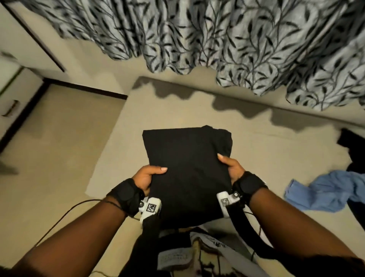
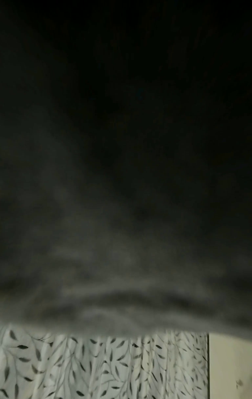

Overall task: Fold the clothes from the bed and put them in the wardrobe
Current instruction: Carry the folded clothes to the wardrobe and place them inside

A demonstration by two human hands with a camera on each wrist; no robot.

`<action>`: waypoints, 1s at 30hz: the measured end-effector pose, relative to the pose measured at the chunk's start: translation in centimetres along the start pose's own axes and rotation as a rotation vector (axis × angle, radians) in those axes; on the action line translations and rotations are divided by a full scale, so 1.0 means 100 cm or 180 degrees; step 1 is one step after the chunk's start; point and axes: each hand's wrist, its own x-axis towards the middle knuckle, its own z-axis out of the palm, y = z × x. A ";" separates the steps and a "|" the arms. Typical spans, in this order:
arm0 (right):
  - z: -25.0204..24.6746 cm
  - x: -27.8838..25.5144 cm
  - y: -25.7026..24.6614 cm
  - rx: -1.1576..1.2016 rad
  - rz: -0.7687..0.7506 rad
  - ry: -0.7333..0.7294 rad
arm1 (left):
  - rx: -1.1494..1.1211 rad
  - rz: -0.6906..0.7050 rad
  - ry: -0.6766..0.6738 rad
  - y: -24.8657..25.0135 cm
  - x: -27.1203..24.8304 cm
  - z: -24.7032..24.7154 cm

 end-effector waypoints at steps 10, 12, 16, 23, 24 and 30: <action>0.086 0.040 -0.017 -0.1744 -0.0004 -0.0574 | 0.0038 0.1044 0.1489 0.021 -0.041 -0.050; 0.094 0.054 -0.010 -0.2321 -0.0066 -0.0497 | 0.0302 0.1131 0.1931 0.013 -0.044 -0.051; 0.120 0.075 0.003 -0.2825 -0.0280 -0.0266 | 0.0290 0.1378 0.2301 0.000 -0.081 -0.062; 0.205 0.099 0.037 -0.3382 -0.0091 -0.0724 | -0.0172 0.1866 0.2679 -0.003 -0.160 -0.117; 0.223 0.105 0.045 -0.3479 -0.0058 -0.0750 | -0.0249 0.1922 0.2685 -0.003 -0.169 -0.126; 0.341 0.140 0.106 -0.3772 -0.0139 -0.0981 | -0.0402 0.2323 0.2565 0.007 -0.231 -0.204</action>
